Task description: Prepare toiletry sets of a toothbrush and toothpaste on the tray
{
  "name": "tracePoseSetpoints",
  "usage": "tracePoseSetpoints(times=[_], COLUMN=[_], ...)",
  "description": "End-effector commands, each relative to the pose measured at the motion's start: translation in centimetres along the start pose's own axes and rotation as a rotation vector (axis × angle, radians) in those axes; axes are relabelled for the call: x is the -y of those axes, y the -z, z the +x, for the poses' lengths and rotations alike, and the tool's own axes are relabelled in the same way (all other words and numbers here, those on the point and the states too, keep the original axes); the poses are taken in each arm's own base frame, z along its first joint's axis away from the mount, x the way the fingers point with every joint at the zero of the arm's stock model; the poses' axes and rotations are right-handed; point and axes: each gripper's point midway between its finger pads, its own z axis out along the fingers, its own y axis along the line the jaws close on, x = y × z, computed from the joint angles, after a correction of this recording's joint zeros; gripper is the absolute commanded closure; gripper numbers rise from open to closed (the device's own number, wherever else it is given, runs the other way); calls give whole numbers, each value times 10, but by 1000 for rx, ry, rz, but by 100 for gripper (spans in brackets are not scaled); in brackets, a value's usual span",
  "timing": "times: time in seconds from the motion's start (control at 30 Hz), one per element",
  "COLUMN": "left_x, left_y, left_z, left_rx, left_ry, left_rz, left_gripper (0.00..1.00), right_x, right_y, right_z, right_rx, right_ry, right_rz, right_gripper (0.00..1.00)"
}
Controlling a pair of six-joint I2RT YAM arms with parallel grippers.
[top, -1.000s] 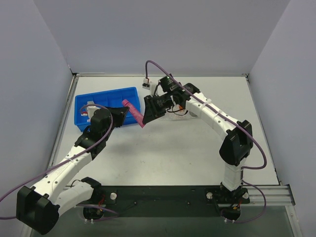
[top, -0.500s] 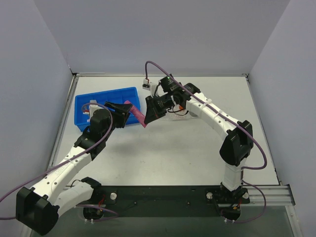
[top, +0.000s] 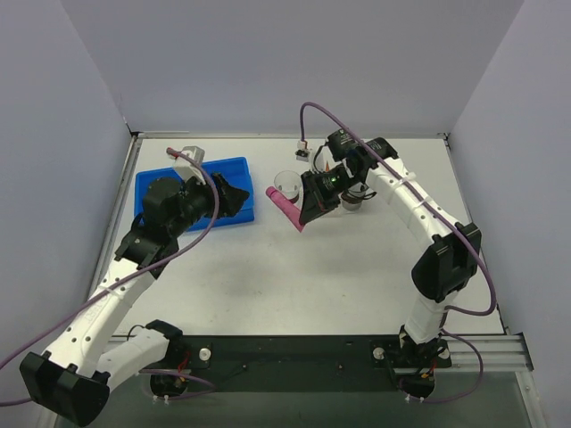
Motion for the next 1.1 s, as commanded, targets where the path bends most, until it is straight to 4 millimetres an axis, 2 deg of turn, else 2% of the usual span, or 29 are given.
tracePoseSetpoints(times=[0.0, 0.03, 0.23, 0.3, 0.33, 0.43, 0.47, 0.57, 0.83, 0.93, 1.07], left_x=[36, 36, 65, 76, 87, 102, 111, 121, 121, 115, 105], left_y=[1, -4, -10, -11, -13, -13, -9, -2, 28, 30, 26], left_z=[15, 21, 46, 59, 67, 83, 88, 99, 129, 141, 147], left_rx=[-113, -134, -215, -239, -245, -282, -291, -308, -397, -426, -429], left_ry=[-448, -503, -599, -641, -705, -740, -759, -789, -773, -782, -831], left_rz=[297, 322, 540, 580, 612, 671, 698, 744, 842, 841, 804], left_gripper=[27, 27, 25, 23, 18, 16, 14, 12, 7, 6, 6], right_x=[-26, -26, -38, -47, -53, -64, -67, -70, -80, -88, -97], right_y=[20, 22, 28, 29, 29, 31, 32, 33, 33, 31, 26], right_z=[41, 47, 65, 66, 65, 60, 58, 59, 69, 74, 78], right_rx=[-117, -138, -181, -185, -187, -181, -177, -178, -200, -215, -245], right_ry=[-14, -32, -76, -92, -117, -122, -117, -122, -118, -102, -90], right_rz=[-40, -37, -83, -135, -155, -205, -212, -225, -259, -283, -299], right_gripper=[100, 100, 100, 100, 100, 100, 100, 100, 100, 100, 100])
